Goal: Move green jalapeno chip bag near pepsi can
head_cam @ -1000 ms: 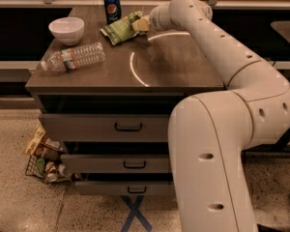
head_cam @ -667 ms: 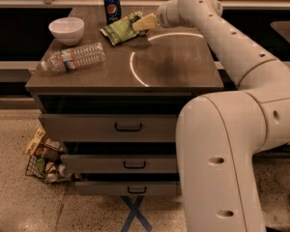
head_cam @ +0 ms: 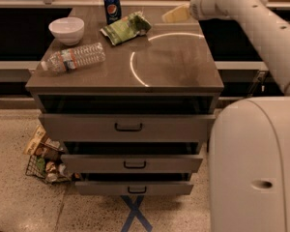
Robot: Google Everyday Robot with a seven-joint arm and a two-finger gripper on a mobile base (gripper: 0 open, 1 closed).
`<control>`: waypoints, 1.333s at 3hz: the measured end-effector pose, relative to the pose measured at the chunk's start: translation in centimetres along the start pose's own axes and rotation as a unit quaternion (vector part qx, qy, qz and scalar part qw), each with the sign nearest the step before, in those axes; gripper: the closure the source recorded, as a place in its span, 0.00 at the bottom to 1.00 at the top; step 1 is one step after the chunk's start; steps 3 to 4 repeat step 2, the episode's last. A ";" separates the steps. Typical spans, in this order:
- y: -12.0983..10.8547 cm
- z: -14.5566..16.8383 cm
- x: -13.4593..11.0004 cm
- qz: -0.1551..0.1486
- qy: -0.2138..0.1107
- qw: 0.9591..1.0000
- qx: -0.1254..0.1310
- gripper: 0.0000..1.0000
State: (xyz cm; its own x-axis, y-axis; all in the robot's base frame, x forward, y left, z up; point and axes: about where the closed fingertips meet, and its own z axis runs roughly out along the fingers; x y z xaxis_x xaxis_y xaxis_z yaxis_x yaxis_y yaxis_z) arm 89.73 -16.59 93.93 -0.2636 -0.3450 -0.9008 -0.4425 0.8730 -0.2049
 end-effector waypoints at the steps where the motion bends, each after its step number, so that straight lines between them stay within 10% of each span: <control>1: -5.6 -4.8 2.3 0.016 0.008 0.998 0.053 0.00; 4: -6.1 -5.2 2.8 0.019 0.011 0.998 0.057 0.00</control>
Offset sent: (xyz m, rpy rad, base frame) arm -0.0201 -0.0666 0.0089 -0.0075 -0.0102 -0.1009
